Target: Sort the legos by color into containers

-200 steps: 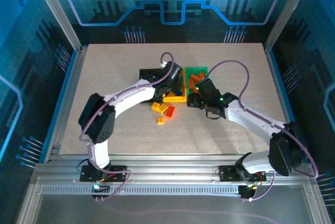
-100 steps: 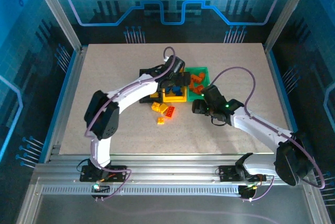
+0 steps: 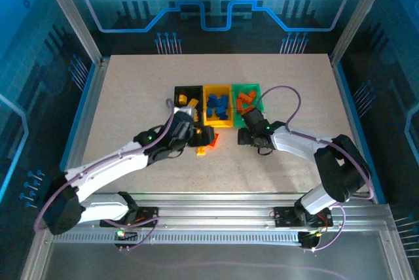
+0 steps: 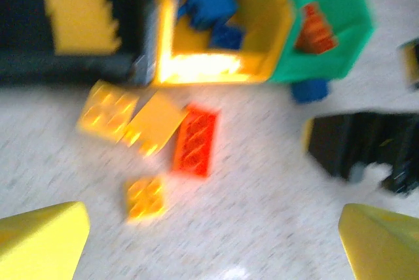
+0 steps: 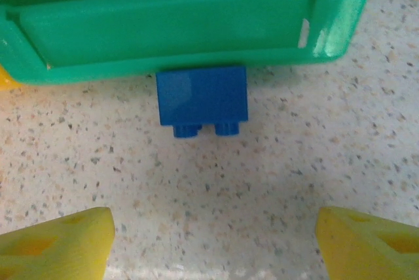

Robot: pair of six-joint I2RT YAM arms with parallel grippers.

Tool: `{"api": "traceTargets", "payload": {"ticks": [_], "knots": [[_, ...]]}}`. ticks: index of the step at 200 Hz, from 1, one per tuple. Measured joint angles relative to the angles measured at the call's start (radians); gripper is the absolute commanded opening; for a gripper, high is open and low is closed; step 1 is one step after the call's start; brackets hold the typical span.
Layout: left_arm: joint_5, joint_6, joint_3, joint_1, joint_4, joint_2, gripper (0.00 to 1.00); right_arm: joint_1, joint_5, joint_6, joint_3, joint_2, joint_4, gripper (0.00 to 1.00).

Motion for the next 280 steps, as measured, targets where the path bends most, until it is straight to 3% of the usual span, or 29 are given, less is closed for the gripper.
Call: {"api": "traceTargets", "payload": {"ticks": [70, 155, 188, 237, 258, 280], "knots": [[-0.025, -0.128, -0.215, 0.000, -0.066, -0.248, 0.99, -0.042, 0.008, -0.048, 0.118, 0.171, 0.080, 0.64], [-0.034, -0.150, -0.232, 0.000, -0.092, -0.274, 0.99, -0.043, 0.031, -0.084, 0.146, 0.220, 0.093, 0.29], [-0.034, -0.156, -0.233, 0.000, -0.082, -0.251, 0.99, -0.039, 0.034, -0.085, 0.086, 0.152, 0.095, 0.25], [-0.056, -0.164, -0.233, 0.000, -0.082, -0.237, 0.99, 0.029, 0.011, -0.101, 0.019, -0.092, 0.023, 0.23], [-0.062, -0.165, -0.233, 0.000, -0.083, -0.237, 0.99, 0.056, -0.021, -0.117, 0.056, -0.172, -0.024, 0.23], [-0.064, -0.169, -0.233, 0.000, -0.083, -0.236, 0.99, 0.069, -0.060, -0.129, 0.168, -0.156, -0.053, 0.24]]}}
